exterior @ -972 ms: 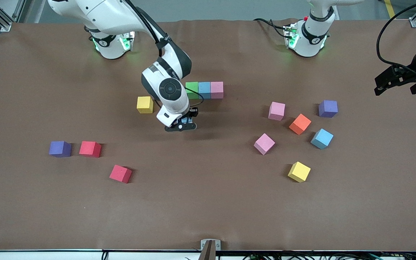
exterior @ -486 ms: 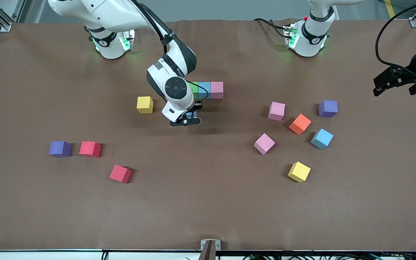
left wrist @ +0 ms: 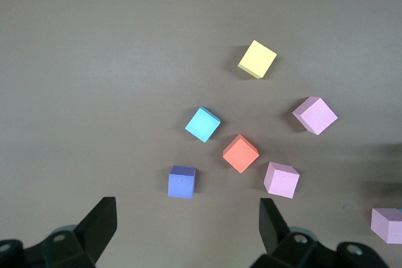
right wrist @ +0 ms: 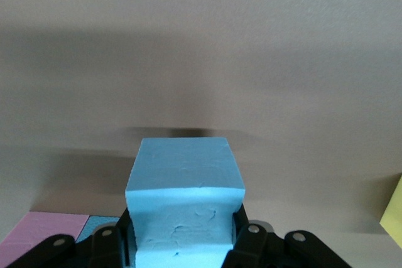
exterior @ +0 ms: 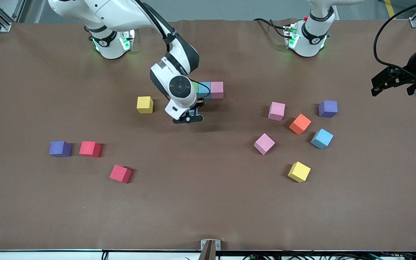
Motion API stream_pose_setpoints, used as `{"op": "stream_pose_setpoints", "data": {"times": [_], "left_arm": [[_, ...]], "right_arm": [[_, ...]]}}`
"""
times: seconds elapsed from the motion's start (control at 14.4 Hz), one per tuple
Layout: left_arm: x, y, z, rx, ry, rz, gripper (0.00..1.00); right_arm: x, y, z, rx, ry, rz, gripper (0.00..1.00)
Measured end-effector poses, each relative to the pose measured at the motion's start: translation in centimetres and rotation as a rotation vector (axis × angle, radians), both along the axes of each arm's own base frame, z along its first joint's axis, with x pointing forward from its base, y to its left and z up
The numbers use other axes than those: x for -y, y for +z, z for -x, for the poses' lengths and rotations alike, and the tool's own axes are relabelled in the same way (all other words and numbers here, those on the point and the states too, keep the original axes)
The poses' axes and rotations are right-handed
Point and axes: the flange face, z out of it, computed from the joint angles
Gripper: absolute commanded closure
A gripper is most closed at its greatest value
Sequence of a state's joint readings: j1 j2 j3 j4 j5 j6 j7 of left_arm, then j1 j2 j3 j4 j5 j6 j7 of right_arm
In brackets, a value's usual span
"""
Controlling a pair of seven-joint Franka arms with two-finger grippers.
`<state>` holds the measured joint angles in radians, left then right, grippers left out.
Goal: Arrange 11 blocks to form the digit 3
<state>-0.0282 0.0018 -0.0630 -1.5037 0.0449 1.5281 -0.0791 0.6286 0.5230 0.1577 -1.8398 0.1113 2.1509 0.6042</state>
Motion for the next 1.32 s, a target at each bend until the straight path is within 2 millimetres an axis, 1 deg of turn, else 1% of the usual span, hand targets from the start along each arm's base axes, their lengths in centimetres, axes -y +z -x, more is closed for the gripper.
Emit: {"op": "stream_pose_setpoints", "data": {"times": [0.28,0.76,1.32], "left_arm": [[0.0,0.0,0.0,0.000,-0.001,0.000,0.00],[0.0,0.0,0.0,0.000,0.000,0.000,0.00],[0.0,0.0,0.0,0.000,0.000,0.000,0.00]], "right_arm": [[-0.2,-1.0,0.4,-0.013,0.006,0.009,0.58],[-1.2,-1.1,1.5,-0.016,0.027,0.010,0.58],[-1.2,-1.7,1.7,-0.023,0.029,0.016,0.58]]}}
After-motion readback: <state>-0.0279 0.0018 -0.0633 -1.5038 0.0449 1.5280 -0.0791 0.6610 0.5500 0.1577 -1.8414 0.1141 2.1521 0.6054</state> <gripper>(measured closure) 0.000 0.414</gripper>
